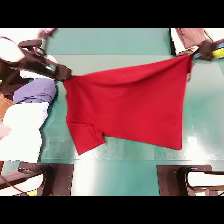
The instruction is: Fold the shirts.
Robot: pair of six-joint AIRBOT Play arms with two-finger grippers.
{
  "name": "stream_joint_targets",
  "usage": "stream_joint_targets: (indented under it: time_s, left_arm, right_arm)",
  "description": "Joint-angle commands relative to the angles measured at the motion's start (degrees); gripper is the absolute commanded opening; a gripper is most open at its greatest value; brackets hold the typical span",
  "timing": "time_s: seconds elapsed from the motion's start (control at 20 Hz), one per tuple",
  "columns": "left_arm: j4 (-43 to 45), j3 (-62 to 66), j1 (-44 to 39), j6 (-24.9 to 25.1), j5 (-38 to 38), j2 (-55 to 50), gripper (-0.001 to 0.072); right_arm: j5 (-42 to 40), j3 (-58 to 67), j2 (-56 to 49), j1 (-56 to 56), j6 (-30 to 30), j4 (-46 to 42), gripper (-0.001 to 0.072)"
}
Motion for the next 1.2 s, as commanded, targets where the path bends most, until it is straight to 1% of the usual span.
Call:
stream_joint_targets:
  time_s: [0.0, 0.05, 0.1, 0.15, 0.25, 0.35, 0.4, 0.55, 0.65, 0.8, 0.95, 1.15]
  left_arm:
    - [-0.2, -3.8, 0.7, 0.1, 9.7, -8.5, 0.0057]
    - [-0.3, -3.7, 1.6, 0.1, 10.6, -9.4, 0.0354]
    - [-0.3, -3.5, 2.7, -0.5, 10.5, -9.6, 0.0598]
    - [-0.4, -3.1, 4.1, -1.2, 9.6, -9.5, 0.06]
    - [-0.4, -1.3, 8.3, -1.6, 3.1, -8.6, 0.06]
    - [-0.8, -2.9, 12.4, -1.4, -3.0, -6.1, 0.06]
    - [-0.8, -5.6, 14.0, -1.3, -4.0, -4.1, 0.06]
    - [-2.0, -19.1, 16.9, 0.2, -2.8, 2.1, 0.06]
    - [-4.2, -27.8, 17.3, 2.0, -2.3, 4.1, 0.0601]
    - [-10.8, -36.3, 17.3, 4.9, 2.8, 4.0, 0.06]
    - [-15.3, -40.2, 16.8, 6.2, 7.6, 4.0, 0.06]
    - [-15.6, -40.9, 12.0, 6.1, 10.7, 4.0, 0.0599]
  right_arm:
    - [-2.4, -1.7, -9.3, 2.4, 0.0, -0.1, 0.0014]
    - [-2.5, -1.6, -10.6, 2.4, 0.0, 1.2, 0.0033]
    - [-2.6, -1.6, -11.5, 2.1, 0.0, 2.1, 0.027]
    - [-2.6, -1.6, -11.9, 1.4, 0.0, 3.2, 0.046]
    - [-0.9, -1.7, -11.3, -0.5, 0.0, 6.7, 0.0457]
    - [4.8, -1.8, -9.6, -2.3, -1.1, 7.6, 0.0454]
    - [6.9, -3.0, -8.1, -3.0, -1.5, 7.7, 0.0453]
    - [6.7, -13.8, 0.0, -4.9, -2.4, 7.7, 0.0452]
    - [4.3, -22.8, 5.5, -5.8, -2.4, 7.8, 0.0452]
    - [0.6, -33.7, 11.8, -6.5, -2.4, 8.7, 0.045]
    - [-1.4, -39.5, 15.1, -7.0, -2.5, 10.8, 0.045]
    - [-1.8, -41.0, 17.4, -7.0, -2.6, 10.6, 0.045]
